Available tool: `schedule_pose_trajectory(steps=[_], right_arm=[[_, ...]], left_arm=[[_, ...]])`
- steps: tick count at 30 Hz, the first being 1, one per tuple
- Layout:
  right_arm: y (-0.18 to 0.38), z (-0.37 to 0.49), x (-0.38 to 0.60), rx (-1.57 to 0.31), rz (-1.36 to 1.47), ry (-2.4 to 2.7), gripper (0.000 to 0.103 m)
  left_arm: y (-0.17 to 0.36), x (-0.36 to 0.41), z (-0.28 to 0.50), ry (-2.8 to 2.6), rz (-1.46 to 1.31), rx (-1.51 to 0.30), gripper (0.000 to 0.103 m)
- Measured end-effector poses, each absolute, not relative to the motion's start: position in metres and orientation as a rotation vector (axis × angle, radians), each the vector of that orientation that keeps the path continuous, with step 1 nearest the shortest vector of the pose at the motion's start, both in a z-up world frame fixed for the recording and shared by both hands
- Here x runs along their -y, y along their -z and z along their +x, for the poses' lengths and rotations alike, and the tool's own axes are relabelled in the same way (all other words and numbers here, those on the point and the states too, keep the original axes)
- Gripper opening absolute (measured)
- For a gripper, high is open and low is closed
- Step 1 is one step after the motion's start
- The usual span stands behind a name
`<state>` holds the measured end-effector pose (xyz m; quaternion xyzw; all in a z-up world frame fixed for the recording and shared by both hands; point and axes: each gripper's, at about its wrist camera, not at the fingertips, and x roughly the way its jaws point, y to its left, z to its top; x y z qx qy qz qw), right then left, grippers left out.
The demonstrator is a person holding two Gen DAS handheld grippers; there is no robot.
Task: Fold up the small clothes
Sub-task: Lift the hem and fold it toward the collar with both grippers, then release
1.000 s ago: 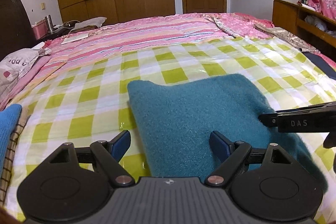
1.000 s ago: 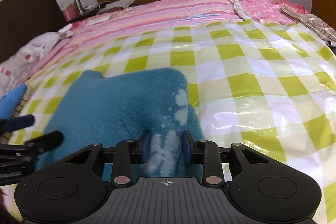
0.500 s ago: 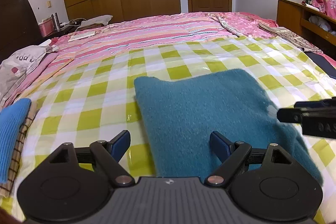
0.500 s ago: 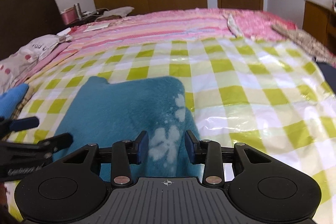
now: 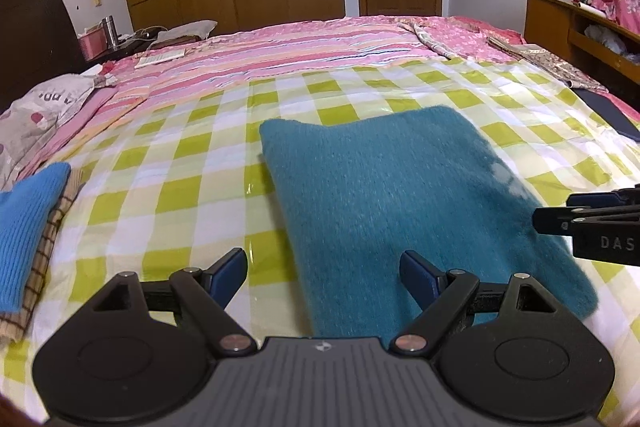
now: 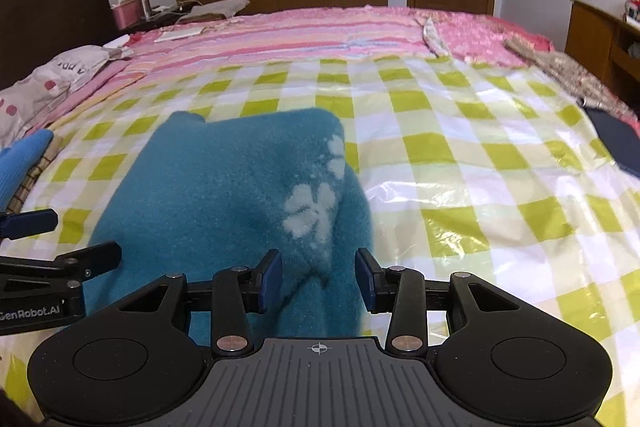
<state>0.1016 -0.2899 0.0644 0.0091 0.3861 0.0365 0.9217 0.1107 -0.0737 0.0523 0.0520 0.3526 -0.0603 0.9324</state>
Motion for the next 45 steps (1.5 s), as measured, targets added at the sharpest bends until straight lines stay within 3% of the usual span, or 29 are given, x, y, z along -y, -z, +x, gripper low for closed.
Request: schedule_pose_trajectory(steps=[20, 45], right_arm=[[-0.056, 0.043, 0.290, -0.831, 0.036, -0.018, 0.046], [-0.049, -0.005, 0.274, -0.829, 0.047, -0.029, 0.052]], left_arm=[[-0.036, 0.070, 0.067, 0.122, 0.102, -0.743, 0.100], [-0.020, 0.079, 0.028, 0.157, 0.150, -0.781, 0.101]])
